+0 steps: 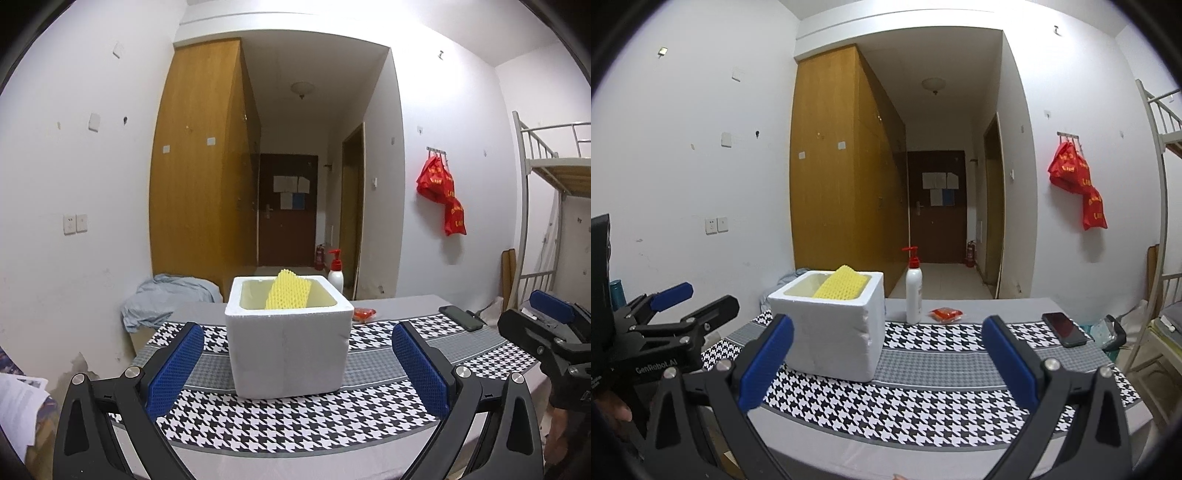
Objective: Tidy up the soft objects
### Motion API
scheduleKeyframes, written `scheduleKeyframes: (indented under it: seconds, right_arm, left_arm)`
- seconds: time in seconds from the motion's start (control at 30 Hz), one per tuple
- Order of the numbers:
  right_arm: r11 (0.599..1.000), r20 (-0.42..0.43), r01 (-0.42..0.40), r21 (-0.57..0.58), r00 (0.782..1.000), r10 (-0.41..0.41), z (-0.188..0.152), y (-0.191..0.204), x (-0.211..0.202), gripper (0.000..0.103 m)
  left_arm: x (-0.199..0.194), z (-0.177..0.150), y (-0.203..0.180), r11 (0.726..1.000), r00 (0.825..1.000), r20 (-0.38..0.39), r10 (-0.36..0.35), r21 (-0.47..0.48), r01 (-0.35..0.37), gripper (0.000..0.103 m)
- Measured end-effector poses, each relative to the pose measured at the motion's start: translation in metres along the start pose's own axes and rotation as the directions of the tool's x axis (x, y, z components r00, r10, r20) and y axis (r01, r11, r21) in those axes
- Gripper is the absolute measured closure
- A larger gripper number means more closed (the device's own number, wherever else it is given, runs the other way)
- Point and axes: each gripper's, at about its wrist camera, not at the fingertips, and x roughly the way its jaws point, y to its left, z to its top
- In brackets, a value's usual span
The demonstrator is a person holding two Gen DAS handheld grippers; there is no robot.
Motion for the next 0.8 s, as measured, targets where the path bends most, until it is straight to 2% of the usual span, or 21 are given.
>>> scheduleKeyframes:
  seconds: [0.2, 0.43, 0.8]
  right_arm:
    - [0.999, -0.004, -0.034, 0.026, 0.999, 0.034, -0.015, -0.002, -0.001, 0.000]
    - [0.999, -0.024, -0.031, 0.021, 0.999, 0.032, -0.029, 0.002, -0.005, 0.000]
    - [0.999, -0.036, -0.034, 0.020, 0.999, 0.035, -0.034, 0.008, -0.010, 0.000]
  left_arm:
    - [-0.006, -0.016, -0.003, 1.000, 1.000, 0.012, 0.009, 0.006, -0.009, 0.001]
    - [-0.014, -0.031, -0.001, 1.000, 1.000, -0.004, 0.002, 0.019, -0.002, 0.001]
    - [-0.026, -0.032, 0.000, 1.000, 1.000, 0.003, -0.002, 0.025, 0.002, 0.001]
